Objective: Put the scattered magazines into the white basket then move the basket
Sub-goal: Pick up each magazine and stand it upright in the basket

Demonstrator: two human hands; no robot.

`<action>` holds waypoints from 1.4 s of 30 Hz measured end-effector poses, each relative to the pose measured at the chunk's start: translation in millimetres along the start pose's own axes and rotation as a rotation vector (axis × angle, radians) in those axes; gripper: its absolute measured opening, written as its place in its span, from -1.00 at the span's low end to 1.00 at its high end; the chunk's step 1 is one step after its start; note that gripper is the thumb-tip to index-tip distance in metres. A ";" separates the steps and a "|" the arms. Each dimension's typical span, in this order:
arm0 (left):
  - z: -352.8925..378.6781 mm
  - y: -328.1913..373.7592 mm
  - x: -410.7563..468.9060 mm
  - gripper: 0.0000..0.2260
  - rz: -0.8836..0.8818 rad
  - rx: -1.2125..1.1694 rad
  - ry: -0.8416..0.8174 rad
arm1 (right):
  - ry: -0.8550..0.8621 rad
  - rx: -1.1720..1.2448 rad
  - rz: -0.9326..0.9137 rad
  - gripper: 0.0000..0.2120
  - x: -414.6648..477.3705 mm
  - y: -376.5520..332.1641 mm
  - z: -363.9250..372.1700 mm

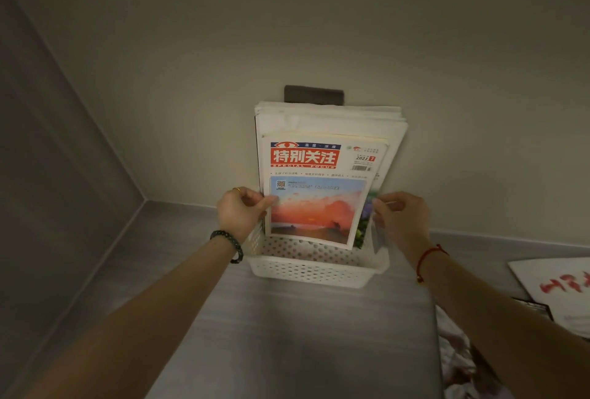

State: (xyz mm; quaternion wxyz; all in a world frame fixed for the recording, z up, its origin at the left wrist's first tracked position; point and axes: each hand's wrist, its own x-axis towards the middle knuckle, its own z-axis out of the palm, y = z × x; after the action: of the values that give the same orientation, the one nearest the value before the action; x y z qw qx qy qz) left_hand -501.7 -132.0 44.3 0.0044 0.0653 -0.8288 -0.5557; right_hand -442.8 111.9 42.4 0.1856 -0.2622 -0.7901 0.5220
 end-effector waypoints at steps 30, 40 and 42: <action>202.2 -4.9 -273.6 -0.74 -0.091 0.034 -0.399 | -0.277 0.000 0.506 -0.88 -112.1 164.5 -301.0; 213.4 -21.8 -283.5 -0.81 -0.283 -0.066 -0.374 | -0.349 0.124 0.630 -0.91 -122.3 179.9 -296.5; 209.0 -25.2 -285.1 -0.80 -0.274 -0.018 -0.442 | -0.372 0.097 0.639 -0.83 -120.9 183.6 -296.8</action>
State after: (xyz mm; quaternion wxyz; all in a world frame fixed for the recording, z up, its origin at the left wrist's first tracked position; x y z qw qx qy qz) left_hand -233.1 83.3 -40.2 -0.2513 0.0540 -0.7880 -0.5594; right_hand -138.0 312.6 -14.7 -0.1215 -0.3872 -0.6628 0.6293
